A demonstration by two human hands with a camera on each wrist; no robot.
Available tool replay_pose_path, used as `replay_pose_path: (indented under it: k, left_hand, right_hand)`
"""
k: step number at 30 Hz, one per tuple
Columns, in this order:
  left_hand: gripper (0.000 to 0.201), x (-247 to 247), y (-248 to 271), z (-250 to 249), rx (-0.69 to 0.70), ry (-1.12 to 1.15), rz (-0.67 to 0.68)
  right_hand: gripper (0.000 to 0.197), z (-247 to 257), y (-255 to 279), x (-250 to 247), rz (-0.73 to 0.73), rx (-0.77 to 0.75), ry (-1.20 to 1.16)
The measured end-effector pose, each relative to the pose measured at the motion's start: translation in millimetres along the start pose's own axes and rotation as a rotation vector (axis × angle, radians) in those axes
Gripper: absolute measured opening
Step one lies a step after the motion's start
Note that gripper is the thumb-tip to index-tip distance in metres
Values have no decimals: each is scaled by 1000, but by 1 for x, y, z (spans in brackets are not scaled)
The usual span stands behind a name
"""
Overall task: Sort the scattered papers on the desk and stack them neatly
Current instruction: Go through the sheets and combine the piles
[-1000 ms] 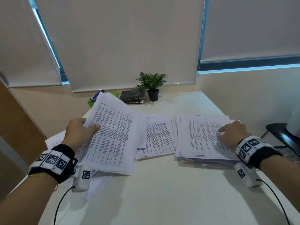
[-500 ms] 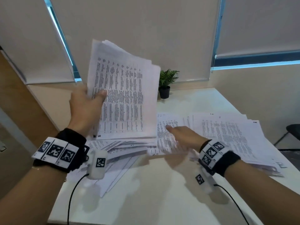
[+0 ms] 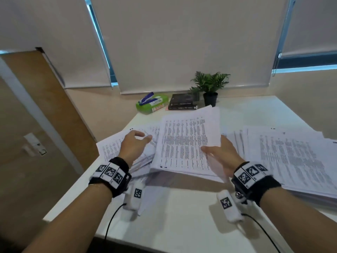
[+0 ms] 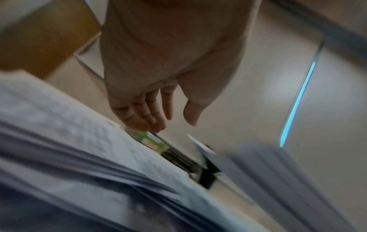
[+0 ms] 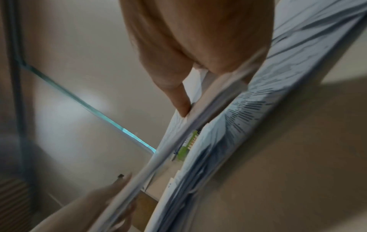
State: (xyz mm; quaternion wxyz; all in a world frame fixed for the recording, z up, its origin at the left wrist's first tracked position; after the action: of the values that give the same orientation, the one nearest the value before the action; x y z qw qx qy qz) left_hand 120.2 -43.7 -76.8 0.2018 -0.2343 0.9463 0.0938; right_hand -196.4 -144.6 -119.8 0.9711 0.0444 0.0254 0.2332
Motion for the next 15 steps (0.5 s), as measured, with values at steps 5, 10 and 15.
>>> replay_pose_path:
  k: [5, 10, 15]
  left_hand:
    - [50, -70, -16, 59, -334, -398, -64]
    - [76, -99, -19, 94, -488, -547, -111]
    - [64, -91, -27, 97, -519, -509, -56]
  right_hand:
    - [53, -35, -11, 0, -19, 141, 168]
    - [52, -32, -11, 4, -15, 146, 219]
    - [49, -31, -6, 2, 0, 142, 228]
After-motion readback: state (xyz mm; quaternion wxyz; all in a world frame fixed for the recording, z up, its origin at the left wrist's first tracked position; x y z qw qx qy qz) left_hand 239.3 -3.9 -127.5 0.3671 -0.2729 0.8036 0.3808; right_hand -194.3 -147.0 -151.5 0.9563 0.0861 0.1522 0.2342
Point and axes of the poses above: each hand's wrist, its own y-axis away from the middle knuckle, its own x-axis out of the palm, z = x × y, the point moved 9 cm from there along -y, towards the middle knuckle, and after that the axes turned 10 degrees about z, right-handed, at the moved point
